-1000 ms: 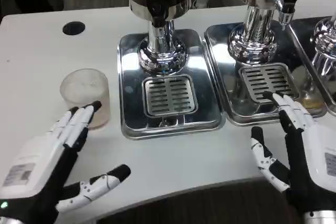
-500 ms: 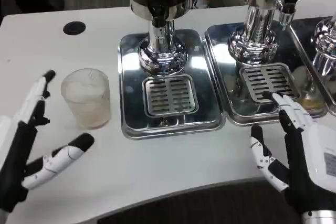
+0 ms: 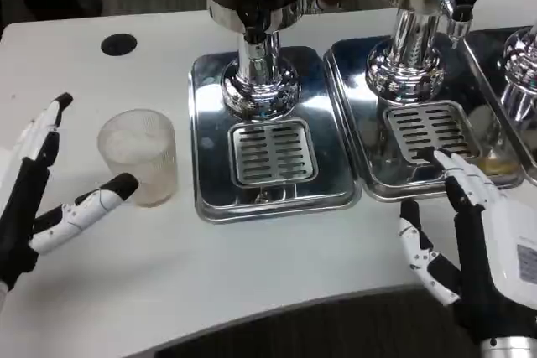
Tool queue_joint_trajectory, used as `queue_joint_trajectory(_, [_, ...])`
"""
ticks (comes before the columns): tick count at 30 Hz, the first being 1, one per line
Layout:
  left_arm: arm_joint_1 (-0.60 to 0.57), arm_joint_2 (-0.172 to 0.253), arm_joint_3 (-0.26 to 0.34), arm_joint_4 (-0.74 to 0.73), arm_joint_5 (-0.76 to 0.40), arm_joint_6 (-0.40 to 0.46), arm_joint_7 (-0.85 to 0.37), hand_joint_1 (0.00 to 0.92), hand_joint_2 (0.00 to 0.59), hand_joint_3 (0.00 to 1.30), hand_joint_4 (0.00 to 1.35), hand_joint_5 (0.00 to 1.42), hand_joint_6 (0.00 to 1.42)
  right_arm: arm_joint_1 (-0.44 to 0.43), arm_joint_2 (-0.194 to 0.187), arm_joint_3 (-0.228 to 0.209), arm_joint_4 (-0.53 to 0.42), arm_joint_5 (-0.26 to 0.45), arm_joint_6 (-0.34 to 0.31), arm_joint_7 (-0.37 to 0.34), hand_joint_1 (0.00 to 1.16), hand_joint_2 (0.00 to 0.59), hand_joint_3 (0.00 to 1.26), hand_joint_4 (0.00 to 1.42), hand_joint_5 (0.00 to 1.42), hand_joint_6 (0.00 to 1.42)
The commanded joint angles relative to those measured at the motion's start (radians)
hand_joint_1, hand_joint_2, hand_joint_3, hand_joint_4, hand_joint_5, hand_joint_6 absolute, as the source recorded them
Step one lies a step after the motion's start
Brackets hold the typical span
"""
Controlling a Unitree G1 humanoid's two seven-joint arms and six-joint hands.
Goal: Grasp the cup under the faucet to collect the drink, then remove the cup.
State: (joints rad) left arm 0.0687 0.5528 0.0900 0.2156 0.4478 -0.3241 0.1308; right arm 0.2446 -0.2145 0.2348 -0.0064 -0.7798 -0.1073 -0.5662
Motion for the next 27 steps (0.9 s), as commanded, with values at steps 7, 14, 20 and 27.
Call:
queue_joint_trajectory(7, [-0.114,0.023,-0.052,0.127,0.009,0.026,-0.021,0.000,0.020,0.00,0.00,0.00,0.13,0.008,-0.004,-0.007,-0.014,0.000,-0.005,-0.001,0.42,0.467,0.23,0.17,0.17,0.23])
queue_joint_trajectory(14, [-0.249,0.011,-0.113,0.320,0.000,0.011,-0.036,0.000,0.019,0.00,0.00,0.00,0.13,0.017,-0.006,-0.009,-0.017,0.004,-0.007,0.002,0.42,0.467,0.23,0.17,0.18,0.23])
queue_joint_trajectory(20, [-0.338,0.004,-0.163,0.446,0.002,0.000,-0.030,0.000,0.019,0.00,0.00,0.00,0.12,0.022,-0.002,-0.005,-0.017,0.003,-0.011,-0.001,0.42,0.467,0.23,0.17,0.18,0.23])
queue_joint_trajectory(27, [-0.412,0.003,-0.200,0.549,0.001,-0.027,-0.021,0.000,0.022,0.00,0.00,0.02,0.12,0.032,0.004,-0.003,-0.019,0.006,-0.014,-0.004,0.42,0.467,0.24,0.17,0.18,0.24])
